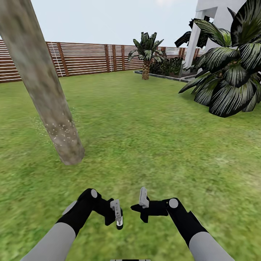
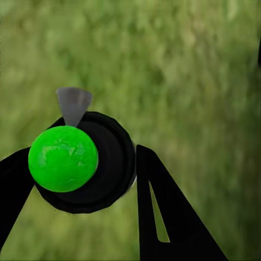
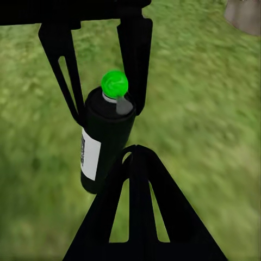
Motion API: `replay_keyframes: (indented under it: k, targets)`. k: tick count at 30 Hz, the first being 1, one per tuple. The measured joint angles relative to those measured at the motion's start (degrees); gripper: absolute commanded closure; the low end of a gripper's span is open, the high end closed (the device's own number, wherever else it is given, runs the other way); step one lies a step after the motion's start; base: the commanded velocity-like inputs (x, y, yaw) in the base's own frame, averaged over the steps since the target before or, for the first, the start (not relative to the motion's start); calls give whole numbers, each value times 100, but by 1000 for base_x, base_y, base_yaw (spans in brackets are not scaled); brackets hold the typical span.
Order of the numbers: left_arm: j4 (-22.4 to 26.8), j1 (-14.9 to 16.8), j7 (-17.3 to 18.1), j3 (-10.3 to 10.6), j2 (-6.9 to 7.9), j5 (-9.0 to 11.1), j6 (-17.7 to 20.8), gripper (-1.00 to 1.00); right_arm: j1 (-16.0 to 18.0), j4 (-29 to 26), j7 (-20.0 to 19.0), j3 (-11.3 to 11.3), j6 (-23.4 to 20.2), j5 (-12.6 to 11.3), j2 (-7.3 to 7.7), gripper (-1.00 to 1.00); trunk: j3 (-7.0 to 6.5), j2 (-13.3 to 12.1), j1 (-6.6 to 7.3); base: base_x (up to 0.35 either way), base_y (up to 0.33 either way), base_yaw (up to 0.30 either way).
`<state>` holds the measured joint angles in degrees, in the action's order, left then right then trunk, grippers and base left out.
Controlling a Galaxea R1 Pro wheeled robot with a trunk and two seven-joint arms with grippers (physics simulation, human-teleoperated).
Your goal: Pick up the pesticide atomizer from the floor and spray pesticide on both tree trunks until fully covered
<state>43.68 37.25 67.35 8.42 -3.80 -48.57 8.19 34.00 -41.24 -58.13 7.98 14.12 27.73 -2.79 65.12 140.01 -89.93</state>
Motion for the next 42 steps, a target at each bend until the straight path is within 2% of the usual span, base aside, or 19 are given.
replay_keyframes:
  k: [3,8,16,30,32,34,41,42]
  targets:
    - [0,0,-3,0,-22,6,4,100,0,0,0,0,2,-1,0,100,0,0,0,0,0,0]
    - [0,0,-11,0,-183,0,9,100,0,0,0,0,0,0,0,100,0,0,0,0,0,0]
    - [0,0,-32,7,-299,-53,15,100,0,0,0,5,7,0,0,100,0,0,0,0,0,0]
    - [-2,0,-38,35,-340,-90,41,100,0,0,0,4,7,0,0,100,0,0,0,0,0,0]
    - [-1,0,-38,200,-334,-221,74,100,0,0,0,2,7,0,0,100,0,0,0,0,0,0]
    - [0,0,-38,281,-332,-275,84,100,0,0,0,6,7,0,0,100,0,0,0,0,0,0]
    - [0,8,-52,299,-335,-242,88,100,0,0,0,6,7,0,0,100,0,0,0,0,0,0]
    - [0,8,-136,298,-338,-225,88,100,0,0,0,5,7,-2,0,100,0,0,0,0,0,0]
